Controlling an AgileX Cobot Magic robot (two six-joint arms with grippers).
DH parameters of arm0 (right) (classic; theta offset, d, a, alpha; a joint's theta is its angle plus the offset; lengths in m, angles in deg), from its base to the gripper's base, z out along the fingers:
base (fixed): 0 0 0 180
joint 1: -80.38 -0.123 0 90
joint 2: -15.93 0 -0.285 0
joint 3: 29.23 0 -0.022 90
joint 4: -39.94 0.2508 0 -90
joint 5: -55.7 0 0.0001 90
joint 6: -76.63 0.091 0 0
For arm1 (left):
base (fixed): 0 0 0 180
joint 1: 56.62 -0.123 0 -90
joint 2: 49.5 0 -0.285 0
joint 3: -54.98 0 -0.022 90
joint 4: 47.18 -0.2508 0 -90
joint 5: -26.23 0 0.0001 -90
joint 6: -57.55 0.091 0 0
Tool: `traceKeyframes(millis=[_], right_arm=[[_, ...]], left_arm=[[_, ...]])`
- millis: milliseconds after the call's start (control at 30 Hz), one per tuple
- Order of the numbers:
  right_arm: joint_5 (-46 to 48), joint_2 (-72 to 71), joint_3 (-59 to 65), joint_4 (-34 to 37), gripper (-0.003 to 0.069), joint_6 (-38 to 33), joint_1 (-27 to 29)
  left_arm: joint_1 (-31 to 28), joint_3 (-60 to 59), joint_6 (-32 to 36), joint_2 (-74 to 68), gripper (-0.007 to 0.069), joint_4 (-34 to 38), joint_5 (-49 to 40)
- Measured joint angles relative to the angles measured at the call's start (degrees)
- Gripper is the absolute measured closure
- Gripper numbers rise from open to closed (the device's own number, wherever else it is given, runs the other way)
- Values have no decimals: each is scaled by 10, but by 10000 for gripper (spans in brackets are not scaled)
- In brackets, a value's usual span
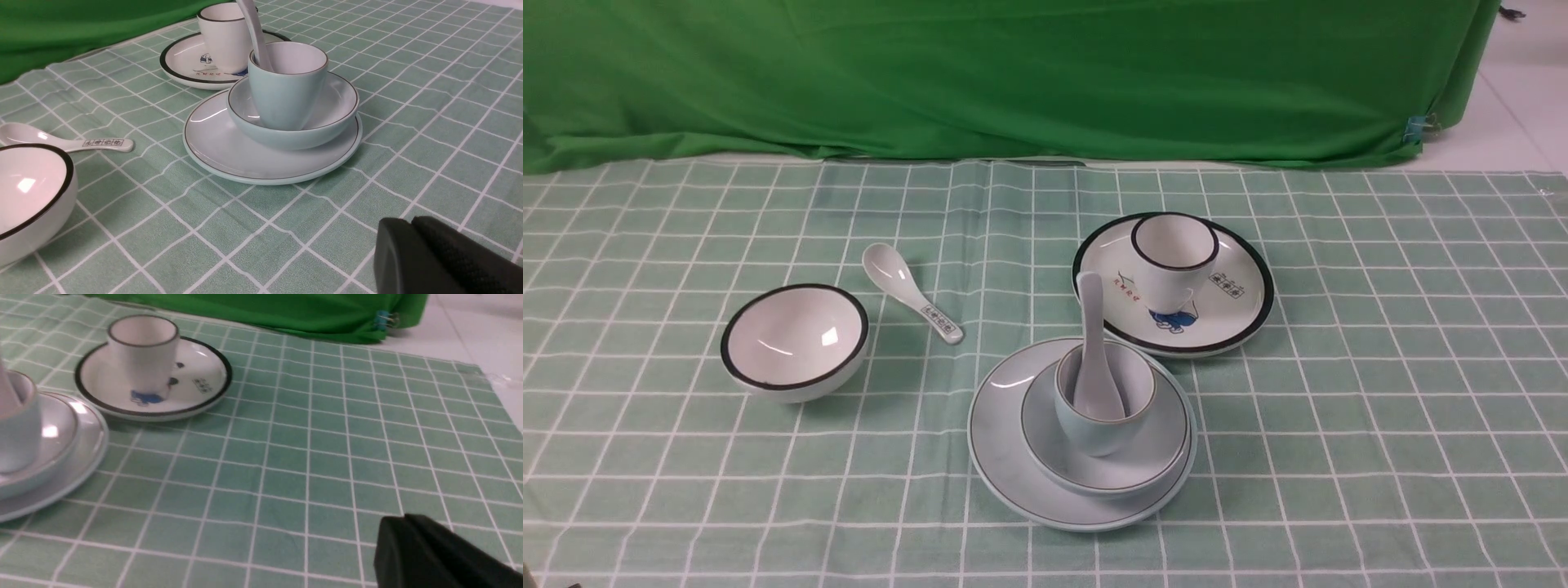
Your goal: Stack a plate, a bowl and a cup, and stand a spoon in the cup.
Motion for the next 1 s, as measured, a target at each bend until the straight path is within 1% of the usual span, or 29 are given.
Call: traceKeyframes(millis=[100,233,500,1000], right_arm=[[-10,-50,68,1,643,17,21],[-13,-89,116,3,643,39,27],[-24,-95,122,4,642,43,26],[-25,-95,122,4,613,43,26]], left_arm=[[0,0,0,0,612,0,1],[0,0,0,0,612,0,1],[0,0,0,0,610,0,1],[0,0,1,0,608,0,1]])
